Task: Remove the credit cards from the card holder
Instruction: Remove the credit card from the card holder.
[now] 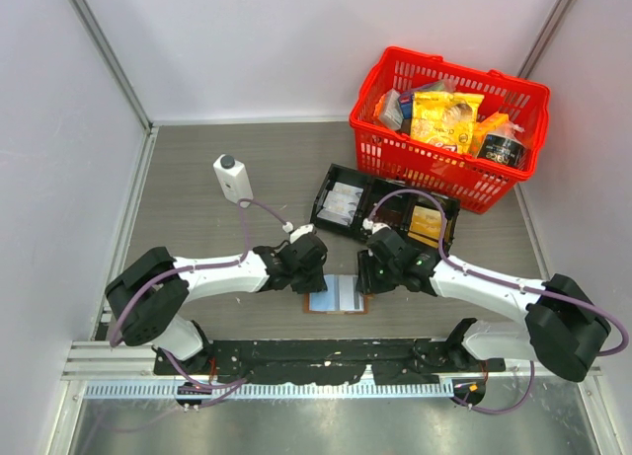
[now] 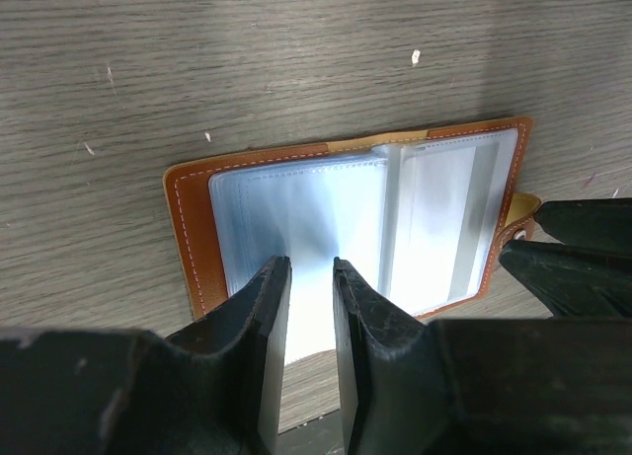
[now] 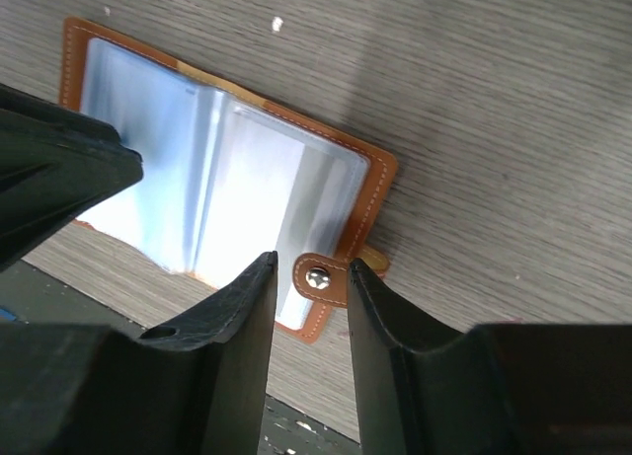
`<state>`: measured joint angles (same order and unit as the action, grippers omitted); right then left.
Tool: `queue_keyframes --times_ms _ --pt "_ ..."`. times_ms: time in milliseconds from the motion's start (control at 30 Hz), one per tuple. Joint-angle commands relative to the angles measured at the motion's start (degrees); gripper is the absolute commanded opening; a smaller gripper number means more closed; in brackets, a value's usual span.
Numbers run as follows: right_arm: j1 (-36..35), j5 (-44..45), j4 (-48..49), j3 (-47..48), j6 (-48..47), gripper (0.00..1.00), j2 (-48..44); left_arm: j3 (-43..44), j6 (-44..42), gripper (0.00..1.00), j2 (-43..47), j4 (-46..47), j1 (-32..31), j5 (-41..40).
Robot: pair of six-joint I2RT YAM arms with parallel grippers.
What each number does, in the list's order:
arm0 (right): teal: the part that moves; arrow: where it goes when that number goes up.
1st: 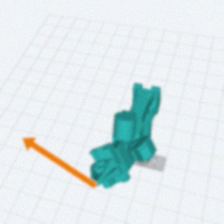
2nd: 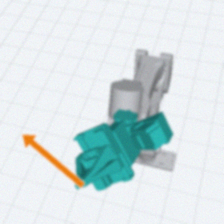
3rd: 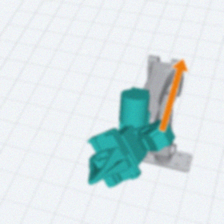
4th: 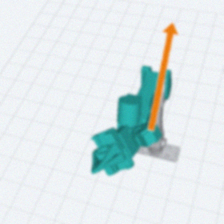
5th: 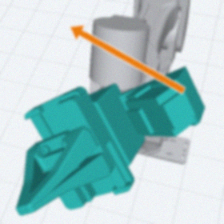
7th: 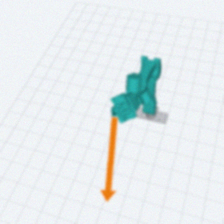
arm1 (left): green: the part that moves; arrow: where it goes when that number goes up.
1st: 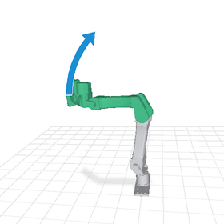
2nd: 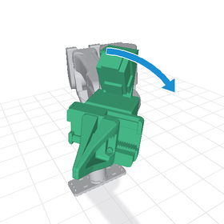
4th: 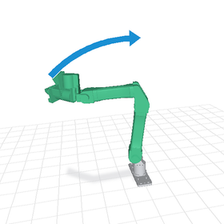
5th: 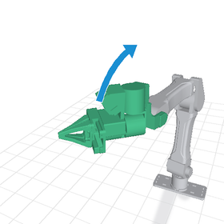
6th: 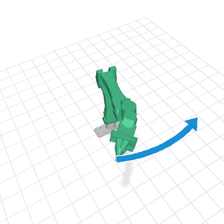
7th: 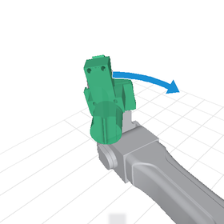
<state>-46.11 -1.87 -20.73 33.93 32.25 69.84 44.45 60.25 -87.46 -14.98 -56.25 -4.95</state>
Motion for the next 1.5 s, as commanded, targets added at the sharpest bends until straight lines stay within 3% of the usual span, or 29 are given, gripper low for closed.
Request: queue_keyframes --times_ms 0,433,1233,1467 --pt "0.1 -1.8 4.7 0.8 0.5 0.39 0.2 -1.4 -0.2 0.29 -0.8 -5.8 -0.3 -1.9" --pt "0.8 0.4 7.1 2.8 -0.6 0.45 4.5 -1.6 0.2 0.29 -0.5 -6.1 -0.3 -2.4" --pt "1.2 0.1 8.4 3.1 0.4 0.45 7.6 -2.0 0.7 0.28 -0.3 -6.1 -0.3 -2.8" --pt "1.2 -5.9 11.8 3.0 0.5 0.45 7.5 -1.9 0.7 0.28 -0.6 -5.8 -0.3 -2.5"
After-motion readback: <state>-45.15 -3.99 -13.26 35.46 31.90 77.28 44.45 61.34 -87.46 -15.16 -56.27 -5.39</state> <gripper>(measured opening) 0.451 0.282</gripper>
